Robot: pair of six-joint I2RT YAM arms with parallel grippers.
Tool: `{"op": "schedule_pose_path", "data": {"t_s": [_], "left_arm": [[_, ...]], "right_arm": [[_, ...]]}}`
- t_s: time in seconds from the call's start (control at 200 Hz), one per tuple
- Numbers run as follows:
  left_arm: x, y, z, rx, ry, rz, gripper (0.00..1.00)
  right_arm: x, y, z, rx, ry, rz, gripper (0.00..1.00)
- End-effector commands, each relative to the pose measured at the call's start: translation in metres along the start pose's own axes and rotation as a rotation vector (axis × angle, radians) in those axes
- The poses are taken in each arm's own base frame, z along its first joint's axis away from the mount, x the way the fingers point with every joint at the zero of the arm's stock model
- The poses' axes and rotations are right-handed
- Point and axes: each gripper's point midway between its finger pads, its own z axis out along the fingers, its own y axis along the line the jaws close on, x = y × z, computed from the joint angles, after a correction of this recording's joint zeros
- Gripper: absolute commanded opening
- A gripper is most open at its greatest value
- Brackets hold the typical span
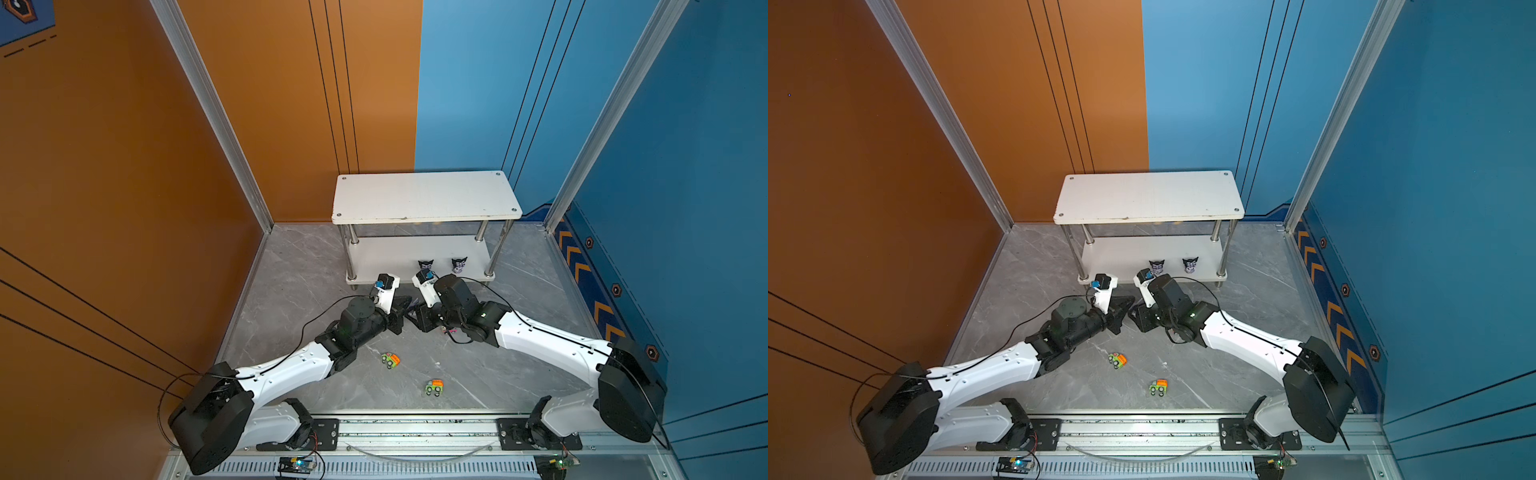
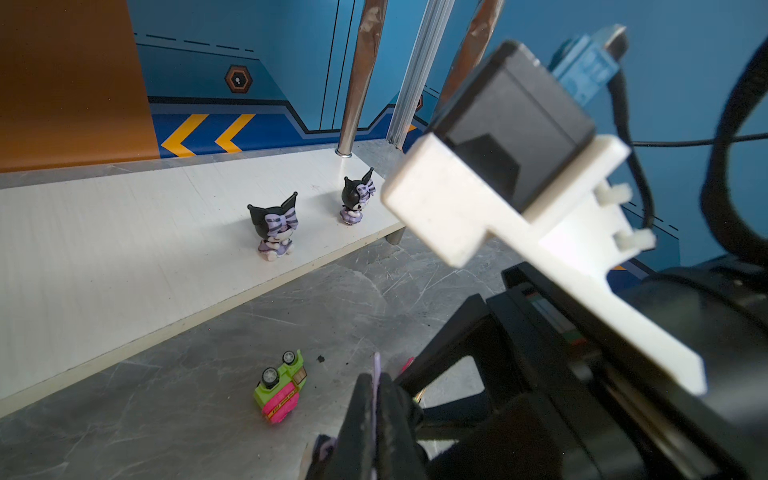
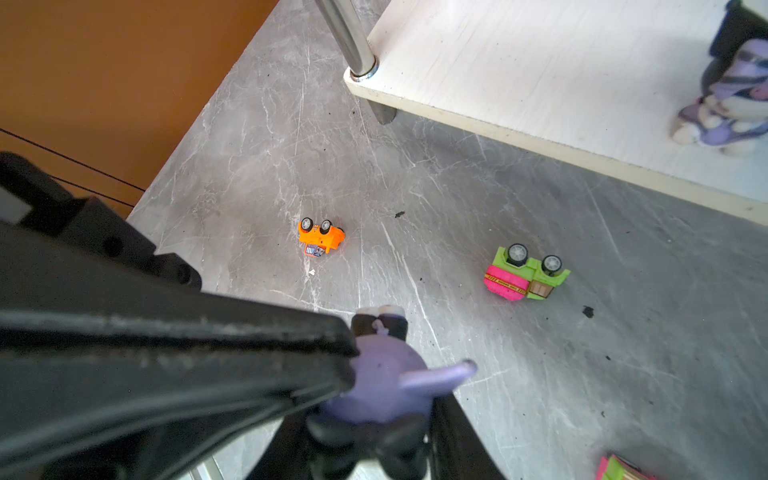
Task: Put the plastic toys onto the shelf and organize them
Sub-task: 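Lift the Kuromi with both grippers toward the lower shelf edge, then carry the Kuromi into the lower shelf with the right gripper while left withdraws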
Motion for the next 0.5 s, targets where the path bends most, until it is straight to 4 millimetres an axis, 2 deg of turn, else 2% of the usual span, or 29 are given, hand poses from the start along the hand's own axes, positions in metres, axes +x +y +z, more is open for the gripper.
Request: {"op": "schedule_pose_path", "data": {"t_s": [0.0, 0.06, 0.07, 0.075, 0.08, 0.09, 0.27, 0.375, 0.491], "left_arm": [[-0.012, -0.007, -0.006, 0.039, -0.033, -0.012, 0.39], [-0.016, -0.005, -0.010, 0.024, -0.053, -0.009, 0.55], [-0.018, -0.004, -0.011, 0.021, -0.059, -0.009, 0.66], [-0.019, -0.004, -0.012, 0.019, -0.062, -0.008, 0.83], [-0.019, -0.004, -0.013, 0.017, -0.065, -0.007, 0.92], [-0.021, -0.003, -0.014, 0.014, -0.071, -0.006, 1.00], [-0.047, 0.019, -0.048, -0.128, -0.168, 0.023, 0.98], [-0.059, 0.038, -0.077, -0.259, -0.217, 0.029, 0.98], [-0.061, 0.054, -0.102, -0.364, -0.244, 0.034, 0.98]], "right_arm": [[-0.018, -0.003, -0.007, 0.048, -0.074, -0.008, 0.14], [-0.019, -0.006, -0.006, 0.062, -0.085, 0.001, 0.12], [-0.018, -0.006, -0.005, 0.064, -0.084, 0.003, 0.12], [-0.019, -0.006, -0.005, 0.065, -0.087, 0.003, 0.12], [-0.019, -0.007, -0.005, 0.066, -0.088, 0.004, 0.12], [-0.019, -0.007, -0.004, 0.069, -0.091, 0.006, 0.12], [-0.033, -0.011, 0.007, 0.114, -0.142, 0.010, 0.09], [-0.044, -0.015, 0.022, 0.177, -0.176, 0.011, 0.07], [-0.061, -0.019, 0.046, 0.271, -0.222, 0.017, 0.07]]}}
